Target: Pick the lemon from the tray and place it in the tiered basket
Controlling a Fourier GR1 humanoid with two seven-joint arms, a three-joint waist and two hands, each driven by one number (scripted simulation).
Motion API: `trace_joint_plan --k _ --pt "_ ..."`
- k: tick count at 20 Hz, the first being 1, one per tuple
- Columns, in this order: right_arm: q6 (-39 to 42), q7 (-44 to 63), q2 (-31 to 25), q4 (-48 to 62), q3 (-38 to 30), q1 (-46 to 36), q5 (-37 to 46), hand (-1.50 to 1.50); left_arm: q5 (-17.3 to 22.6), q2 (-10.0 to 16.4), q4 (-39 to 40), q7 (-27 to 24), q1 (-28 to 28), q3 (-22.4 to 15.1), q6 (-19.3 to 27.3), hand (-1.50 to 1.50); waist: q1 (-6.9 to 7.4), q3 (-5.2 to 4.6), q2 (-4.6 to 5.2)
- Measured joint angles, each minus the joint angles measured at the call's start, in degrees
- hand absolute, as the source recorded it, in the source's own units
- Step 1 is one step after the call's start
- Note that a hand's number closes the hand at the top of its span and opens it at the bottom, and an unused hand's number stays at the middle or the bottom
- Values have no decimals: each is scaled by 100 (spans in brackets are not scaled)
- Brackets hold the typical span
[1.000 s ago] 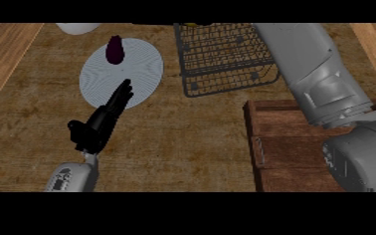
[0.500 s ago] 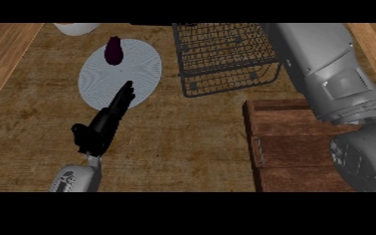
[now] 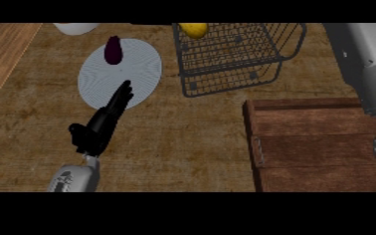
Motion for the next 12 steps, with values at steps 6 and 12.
trace_joint_plan --k 6,12 --pt "176 -655 -956 -52 -572 492 -468 -150 2 10 10 -17 9 -4 -47 0 20 7 34" --pt "1106 -1121 -1990 133 -910 1084 -783 -150 -23 3 -27 -72 58 -3 -36 0 30 12 42"
